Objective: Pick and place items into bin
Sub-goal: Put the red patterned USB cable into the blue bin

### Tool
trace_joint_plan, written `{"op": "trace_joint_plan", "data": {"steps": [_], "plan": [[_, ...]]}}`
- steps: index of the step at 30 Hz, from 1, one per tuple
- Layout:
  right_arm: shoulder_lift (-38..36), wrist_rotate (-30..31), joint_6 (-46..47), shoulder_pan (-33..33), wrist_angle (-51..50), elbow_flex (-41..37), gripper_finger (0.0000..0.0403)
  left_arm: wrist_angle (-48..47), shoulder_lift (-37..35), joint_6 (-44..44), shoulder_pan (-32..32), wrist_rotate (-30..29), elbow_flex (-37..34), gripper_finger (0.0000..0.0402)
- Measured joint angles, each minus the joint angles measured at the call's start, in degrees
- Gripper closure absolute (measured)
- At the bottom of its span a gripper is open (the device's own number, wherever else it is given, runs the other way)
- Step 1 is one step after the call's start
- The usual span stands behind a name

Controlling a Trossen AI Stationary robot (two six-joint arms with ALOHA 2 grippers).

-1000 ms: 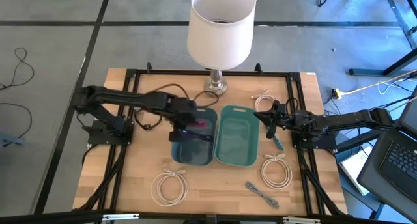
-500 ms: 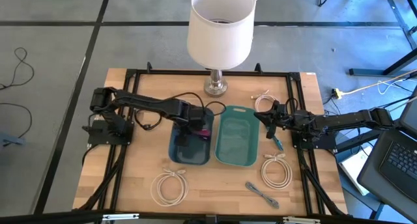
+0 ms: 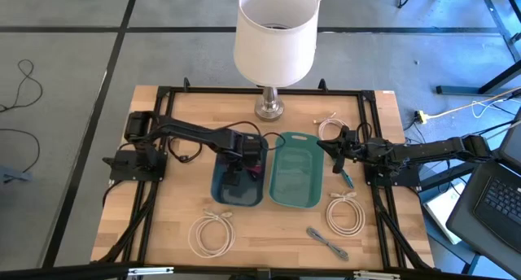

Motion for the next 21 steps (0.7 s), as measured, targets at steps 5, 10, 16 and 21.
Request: {"op": "trace_joint_plan", "data": {"steps": [5,10,16,21], "plan": [[0.0,0.0,0.0,0.0,0.0,0.0,0.0393,0.7,3.3,1.4,0.0,0.0,0.0,0.039],[0.0,0.0,0.0,0.0,0.0,0.0,0.0393,0.7,5.1,1.5,0.0,-0.1,0.1,0.039],[0.0,0.0,0.0,0.0,-0.1,0.0,0.0393,0.9,4.6,0.4,0.0,-1.3,0.0,0.035],[0.0,0.0,0.0,0.0,-0.1,0.0,0.0393,0.2,3.6,0.9,-0.9,-6.6,-0.1,0.0282]]}}
